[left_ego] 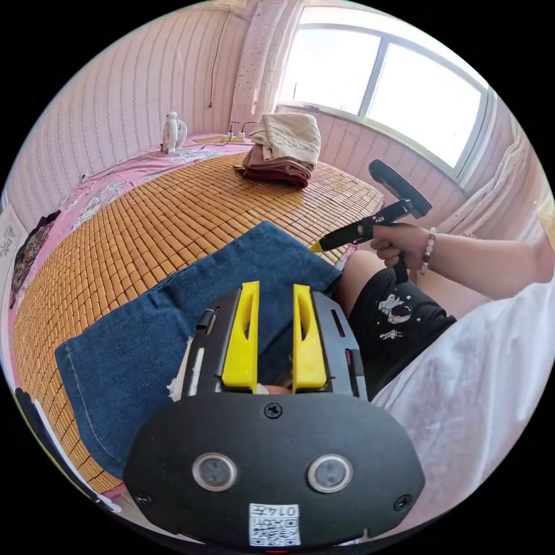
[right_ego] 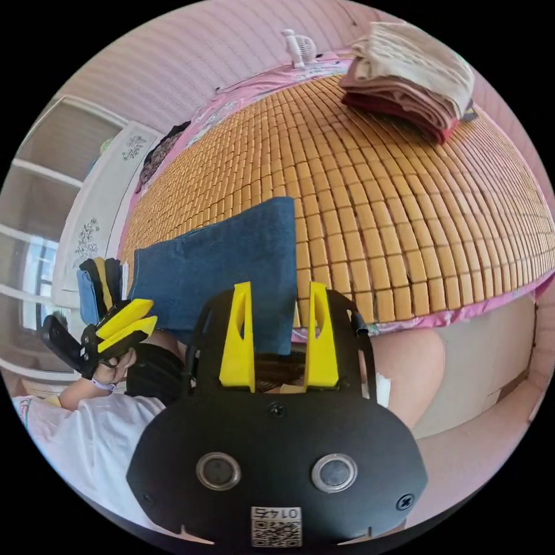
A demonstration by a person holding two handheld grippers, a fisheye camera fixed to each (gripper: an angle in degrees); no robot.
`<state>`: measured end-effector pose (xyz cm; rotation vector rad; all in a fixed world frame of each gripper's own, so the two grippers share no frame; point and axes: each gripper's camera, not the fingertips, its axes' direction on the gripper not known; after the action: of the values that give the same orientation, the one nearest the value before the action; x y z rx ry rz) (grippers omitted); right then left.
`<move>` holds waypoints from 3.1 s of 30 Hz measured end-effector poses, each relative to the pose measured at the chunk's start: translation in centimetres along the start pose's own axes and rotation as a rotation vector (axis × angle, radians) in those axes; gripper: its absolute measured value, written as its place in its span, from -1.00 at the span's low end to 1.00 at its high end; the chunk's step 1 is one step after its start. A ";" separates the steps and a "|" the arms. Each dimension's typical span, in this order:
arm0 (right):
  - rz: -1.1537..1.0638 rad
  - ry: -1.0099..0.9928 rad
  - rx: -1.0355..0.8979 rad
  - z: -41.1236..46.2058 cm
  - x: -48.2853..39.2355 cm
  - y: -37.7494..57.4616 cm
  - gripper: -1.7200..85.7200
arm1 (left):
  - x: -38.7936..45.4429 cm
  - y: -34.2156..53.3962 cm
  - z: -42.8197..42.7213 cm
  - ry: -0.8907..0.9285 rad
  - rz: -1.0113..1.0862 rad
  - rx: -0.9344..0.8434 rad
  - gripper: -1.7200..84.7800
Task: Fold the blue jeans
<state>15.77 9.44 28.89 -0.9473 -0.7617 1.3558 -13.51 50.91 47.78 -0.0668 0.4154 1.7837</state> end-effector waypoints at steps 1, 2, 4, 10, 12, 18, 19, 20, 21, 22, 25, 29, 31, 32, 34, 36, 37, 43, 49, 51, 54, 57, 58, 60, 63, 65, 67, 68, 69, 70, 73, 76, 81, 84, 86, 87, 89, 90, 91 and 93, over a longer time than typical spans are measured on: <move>0.015 -0.003 -0.038 -0.1 1.5 0.9 -0.65 | 0.4 -0.3 0.5 0.026 0.014 -0.018 -0.72; 0.017 -0.005 -0.057 -0.1 2.1 1.3 -0.65 | 0.9 -0.5 0.9 0.066 0.034 -0.028 -0.70; 0.023 -0.081 -0.121 0.5 4.5 2.2 -0.67 | 1.5 -0.7 1.2 0.105 0.057 -0.035 -0.68; 0.096 -0.448 -0.098 0.1 9.8 2.7 -0.87 | 3.5 -1.2 1.2 0.062 0.148 -0.055 -0.63; 0.061 -0.554 -0.050 -1.2 9.8 2.9 -0.88 | 4.2 -1.5 0.8 0.019 0.183 -0.035 -0.63; -0.088 -0.766 -0.003 -4.4 8.4 2.3 -0.86 | 3.1 -2.9 1.6 -0.090 0.074 -0.062 -0.81; -0.135 -0.785 0.001 -5.2 8.6 2.3 -0.86 | 2.6 -3.1 1.8 -0.084 0.081 -0.095 -0.85; -0.147 -0.819 0.019 -5.8 9.0 2.3 -0.87 | 2.1 -3.1 2.0 -0.064 0.089 -0.120 -0.88; -0.144 -0.889 0.078 -6.8 10.4 2.4 -0.87 | 2.0 -3.1 2.0 -0.043 0.100 -0.127 -0.88; -0.123 -0.898 0.158 -7.8 12.0 2.5 -0.86 | 1.7 -3.0 2.0 -0.016 0.105 -0.136 -0.89; -0.013 -0.607 0.172 -7.7 15.2 2.5 -0.78 | 1.9 -2.2 1.5 -0.031 0.133 -0.117 -0.90; 0.145 -0.544 0.089 -4.7 17.8 2.7 -0.62 | 1.9 -0.6 -0.5 -0.035 0.179 -0.119 -0.90; 0.209 -0.662 0.019 -2.0 18.4 3.0 -0.60 | 1.5 0.5 -1.6 -0.005 0.169 -0.118 -0.91; 0.209 -0.672 -0.008 -1.3 18.2 3.0 -0.60 | 1.2 1.3 -2.3 0.014 0.150 -0.119 -0.91; 0.168 -0.682 -0.102 0.6 17.3 3.2 -0.67 | 0.5 2.5 -3.3 0.045 0.099 -0.126 -0.91; 0.124 -0.635 -0.143 0.7 16.5 3.2 -0.77 | -0.4 3.5 -3.9 0.086 0.034 -0.131 -0.91; 0.088 -0.622 -0.142 0.4 16.0 3.2 -0.83 | -1.0 3.9 -4.4 0.115 -0.009 -0.118 -0.92; 0.058 -0.754 0.063 -4.9 17.3 2.8 -0.92 | -2.9 0.5 -5.6 0.223 0.001 0.016 -0.92; 0.050 -0.677 0.260 -13.1 18.8 2.6 -0.91 | -2.4 -6.2 -5.4 0.366 0.120 0.162 -0.92; 0.005 -0.634 0.278 -14.3 17.0 2.2 -0.90 | -2.4 -6.5 -5.8 0.366 0.125 0.199 -0.90; -0.106 -0.639 0.254 -12.8 11.5 0.2 -0.85 | -4.9 -5.3 -7.2 0.341 0.023 0.235 -0.87; -0.193 -0.655 0.160 -7.6 5.0 -3.0 -0.76 | -9.1 -1.9 -8.7 0.200 -0.155 0.190 -0.85; -0.215 -0.650 0.117 -5.3 3.2 -4.1 -0.74 | -10.9 0.1 -9.1 0.111 -0.224 0.156 -0.86; -0.205 -0.618 0.059 -2.2 1.7 -5.1 -0.75 | -13.7 3.3 -9.2 0.024 -0.385 0.100 -0.90; -0.191 -0.589 0.026 -0.1 1.6 -4.8 -0.75 | -16.4 7.3 -9.5 0.054 -0.592 0.066 -0.96; -0.185 -0.520 0.043 -0.2 2.5 -3.7 -0.74 | -16.3 8.1 -9.6 0.043 -0.639 0.092 -0.97; -0.142 -0.368 0.083 -0.9 4.7 -1.9 -0.72 | -15.8 7.2 -8.6 0.070 -0.623 0.075 -0.98; -0.125 -0.334 0.088 -1.0 5.3 -1.4 -0.71 | -15.4 5.9 -7.4 0.117 -0.592 0.057 -0.98; -0.087 -0.278 0.091 -1.2 6.6 -0.6 -0.70 | -15.0 5.1 -6.7 0.142 -0.568 0.047 -0.98; -0.043 -0.237 0.090 -1.4 7.8 0.1 -0.68 | -14.1 3.1 -5.3 0.178 -0.504 0.023 -0.98; 0.044 -0.194 0.073 -1.0 9.7 0.8 -0.65 | -10.9 -2.7 -1.7 0.207 -0.350 -0.076 -0.98; 0.070 -0.194 0.016 0.8 9.5 0.1 -0.64 | -7.7 -7.2 2.7 0.101 -0.197 -0.209 -0.98; 0.040 -0.134 -0.140 4.0 5.8 -2.5 -0.70 | -4.8 -9.0 7.1 -0.026 -0.023 -0.330 -0.98; -0.039 -0.091 -0.173 4.3 2.9 -4.0 -0.74 | -5.5 -9.1 7.0 -0.024 -0.075 -0.349 -0.98; -0.063 -0.132 -0.180 4.8 1.4 -5.2 -0.76 | -7.3 -8.6 6.5 -0.045 -0.136 -0.329 -0.98; -0.072 -0.152 -0.200 5.4 0.0 -6.3 -0.76 | -8.0 -8.3 6.2 -0.048 -0.158 -0.321 -0.98; -0.109 -0.170 -0.244 7.1 -2.9 -8.2 -0.77 | -11.6 -7.2 5.1 -0.088 -0.241 -0.302 -0.98; -0.150 -0.179 -0.278 8.5 -5.4 -9.6 -0.78 | -12.6 -6.9 4.7 -0.108 -0.262 -0.302 -0.98; -0.209 -0.183 -0.314 10.3 -8.7 -10.9 -0.78 | -14.9 -6.2 3.9 -0.168 -0.291 -0.318 -0.98; -0.318 -0.159 -0.351 13.7 -15.3 -13.0 -0.78 | -18.9 -5.3 2.5 -0.299 -0.314 -0.367 -0.98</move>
<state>8.05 -3.83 47.77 -0.9463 -1.2463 1.0429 -3.13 35.18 53.83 -0.1152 -0.1356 1.5081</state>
